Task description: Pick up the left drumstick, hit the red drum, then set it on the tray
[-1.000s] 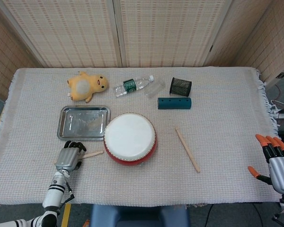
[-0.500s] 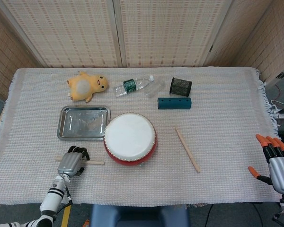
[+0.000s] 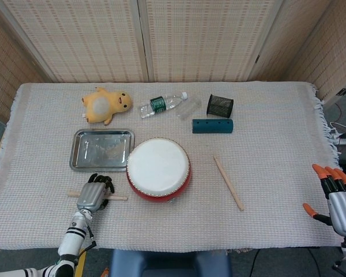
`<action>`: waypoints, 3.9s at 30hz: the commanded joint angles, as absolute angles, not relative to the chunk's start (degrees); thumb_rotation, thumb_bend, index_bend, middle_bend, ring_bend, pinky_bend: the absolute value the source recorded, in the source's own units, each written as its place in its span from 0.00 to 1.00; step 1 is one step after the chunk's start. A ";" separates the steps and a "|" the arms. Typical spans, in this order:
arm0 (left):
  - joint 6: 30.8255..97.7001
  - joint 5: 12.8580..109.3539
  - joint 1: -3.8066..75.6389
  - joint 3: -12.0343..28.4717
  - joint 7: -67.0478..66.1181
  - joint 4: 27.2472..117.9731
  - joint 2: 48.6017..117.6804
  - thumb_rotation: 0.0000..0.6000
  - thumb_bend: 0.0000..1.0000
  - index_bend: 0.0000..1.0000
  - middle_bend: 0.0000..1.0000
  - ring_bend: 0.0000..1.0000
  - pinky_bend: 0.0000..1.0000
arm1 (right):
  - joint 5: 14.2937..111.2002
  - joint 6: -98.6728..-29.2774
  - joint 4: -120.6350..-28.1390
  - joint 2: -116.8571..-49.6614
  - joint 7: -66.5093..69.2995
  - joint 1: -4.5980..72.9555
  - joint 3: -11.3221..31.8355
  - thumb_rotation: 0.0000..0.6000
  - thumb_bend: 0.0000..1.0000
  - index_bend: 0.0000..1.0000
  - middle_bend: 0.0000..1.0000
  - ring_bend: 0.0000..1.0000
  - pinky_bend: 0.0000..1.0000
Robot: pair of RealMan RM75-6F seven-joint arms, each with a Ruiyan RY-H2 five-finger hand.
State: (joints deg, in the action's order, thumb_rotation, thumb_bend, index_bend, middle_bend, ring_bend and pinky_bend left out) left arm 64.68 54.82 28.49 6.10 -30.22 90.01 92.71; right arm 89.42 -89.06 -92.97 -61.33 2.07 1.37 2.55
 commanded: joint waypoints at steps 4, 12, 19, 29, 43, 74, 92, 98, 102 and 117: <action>65.08 54.49 28.60 5.95 -30.55 89.04 93.56 1.00 0.30 0.51 0.22 0.14 0.08 | 89.20 -89.14 -92.96 -61.26 2.19 1.19 2.55 1.00 0.18 0.00 0.13 0.00 0.11; 64.68 54.45 28.58 5.81 -29.84 88.48 93.70 1.00 0.31 0.53 0.23 0.14 0.08 | 89.33 -89.30 -93.10 -61.19 2.13 1.05 2.50 1.00 0.18 0.00 0.13 0.00 0.11; 64.57 54.41 28.42 5.47 -29.66 88.54 93.50 1.00 0.33 0.55 0.23 0.14 0.08 | 89.45 -89.38 -93.33 -61.11 2.06 0.91 2.39 1.00 0.18 0.00 0.13 0.00 0.11; 63.84 57.95 25.20 6.70 -15.32 93.20 89.91 1.00 0.34 0.57 0.28 0.16 0.10 | 89.68 -89.45 -93.59 -60.90 2.03 0.89 2.40 1.00 0.18 0.00 0.13 0.00 0.11; 54.83 70.73 18.22 10.43 36.56 101.04 75.43 1.00 0.34 0.57 0.35 0.19 0.13 | 90.26 -89.66 -93.78 -60.82 1.96 0.85 2.27 1.00 0.18 0.00 0.13 0.00 0.11; 60.77 105.06 27.82 -5.81 136.64 73.26 70.73 1.00 0.35 0.59 0.38 0.21 0.17 | 90.09 -89.64 -95.05 -60.94 0.18 0.50 2.07 1.00 0.18 0.00 0.13 0.00 0.11; 53.41 92.10 31.94 -5.50 132.77 70.97 75.43 1.00 0.35 0.54 0.46 0.39 0.40 | 89.67 -89.96 -95.07 -60.86 0.12 -0.09 1.95 1.00 0.18 0.00 0.13 0.00 0.11; 52.97 89.32 31.76 -4.43 131.37 71.77 76.35 1.00 0.36 0.52 0.47 0.39 0.40 | 89.44 -89.88 -94.84 -60.90 0.36 -0.16 2.00 1.00 0.18 0.00 0.13 0.00 0.11; 52.81 87.10 31.33 -3.21 129.27 72.62 77.34 1.00 0.36 0.52 0.49 0.40 0.41 | 89.45 -89.75 -94.76 -60.92 0.43 -0.06 2.07 1.00 0.18 0.00 0.13 0.00 0.11; 54.33 88.43 31.15 -2.76 117.80 74.89 79.94 1.00 0.31 0.52 0.52 0.43 0.44 | 89.30 -89.80 -94.36 -60.85 0.82 -0.19 2.15 1.00 0.18 0.00 0.13 0.00 0.11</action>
State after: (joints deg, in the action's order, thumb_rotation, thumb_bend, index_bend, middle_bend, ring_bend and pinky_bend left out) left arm 54.19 88.29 31.15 -2.73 118.02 74.81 79.79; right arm 89.30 -89.81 -94.36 -60.85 0.82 -0.20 2.15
